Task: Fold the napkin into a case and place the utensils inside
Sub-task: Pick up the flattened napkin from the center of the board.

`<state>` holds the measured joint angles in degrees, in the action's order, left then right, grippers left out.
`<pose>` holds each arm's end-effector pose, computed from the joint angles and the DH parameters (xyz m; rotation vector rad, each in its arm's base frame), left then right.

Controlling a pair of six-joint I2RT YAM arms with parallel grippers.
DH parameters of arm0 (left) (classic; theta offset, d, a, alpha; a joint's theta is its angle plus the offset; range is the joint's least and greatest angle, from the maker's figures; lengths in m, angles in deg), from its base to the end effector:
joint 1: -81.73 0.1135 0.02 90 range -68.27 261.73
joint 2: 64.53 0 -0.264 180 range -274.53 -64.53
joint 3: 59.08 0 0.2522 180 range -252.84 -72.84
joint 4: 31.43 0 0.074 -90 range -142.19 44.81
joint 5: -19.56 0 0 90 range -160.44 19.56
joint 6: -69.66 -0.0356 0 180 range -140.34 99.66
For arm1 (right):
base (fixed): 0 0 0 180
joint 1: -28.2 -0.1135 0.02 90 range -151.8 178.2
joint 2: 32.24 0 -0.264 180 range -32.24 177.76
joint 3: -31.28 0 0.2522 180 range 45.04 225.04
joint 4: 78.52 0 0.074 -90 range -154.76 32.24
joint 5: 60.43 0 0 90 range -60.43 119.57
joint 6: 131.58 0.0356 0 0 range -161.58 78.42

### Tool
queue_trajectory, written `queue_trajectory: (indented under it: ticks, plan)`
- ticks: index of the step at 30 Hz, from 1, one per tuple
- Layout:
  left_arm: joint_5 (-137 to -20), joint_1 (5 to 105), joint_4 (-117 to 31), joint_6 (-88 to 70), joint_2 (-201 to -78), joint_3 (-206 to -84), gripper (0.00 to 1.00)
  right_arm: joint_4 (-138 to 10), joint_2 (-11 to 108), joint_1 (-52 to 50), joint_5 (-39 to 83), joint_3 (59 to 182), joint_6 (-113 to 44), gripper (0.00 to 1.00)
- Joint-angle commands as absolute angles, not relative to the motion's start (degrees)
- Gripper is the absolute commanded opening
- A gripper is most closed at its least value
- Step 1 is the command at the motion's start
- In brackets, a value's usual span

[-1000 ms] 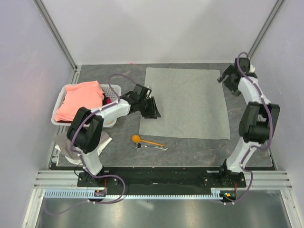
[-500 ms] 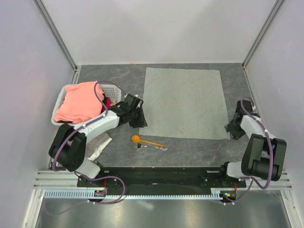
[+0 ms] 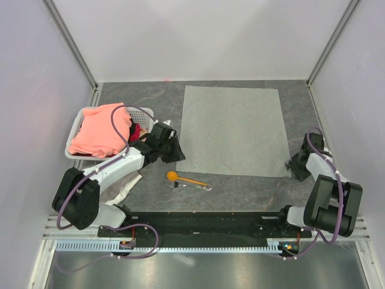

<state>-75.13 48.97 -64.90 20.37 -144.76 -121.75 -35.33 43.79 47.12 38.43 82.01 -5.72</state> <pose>0.2377 -0.1564 0.2125 -0.1411 2.5690 -0.6289 0.2104 -0.0779 0.1603 1.2987 2.4188 -0.1336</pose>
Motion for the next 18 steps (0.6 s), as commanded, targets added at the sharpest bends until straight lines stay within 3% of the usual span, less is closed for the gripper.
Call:
queue_trajectory:
  ticks: [1, 13, 18]
  plan:
    - [-75.71, 48.77, -59.43, 19.57, -141.97, -120.31, 0.33, -36.63, 42.65, 47.09, 36.78, 80.11, -7.56, 0.57]
    - [-79.59, 48.85, -56.18, 19.91, -142.84, -119.43, 0.32, -36.81, 44.84, 47.09, 36.6, 79.23, -3.7, 0.54]
    - [-78.09, 48.94, -57.85, 20.71, -143.37, -119.87, 0.38, -37.95, 48.97, 47.09, 37.31, 78.27, -2.29, 0.49]
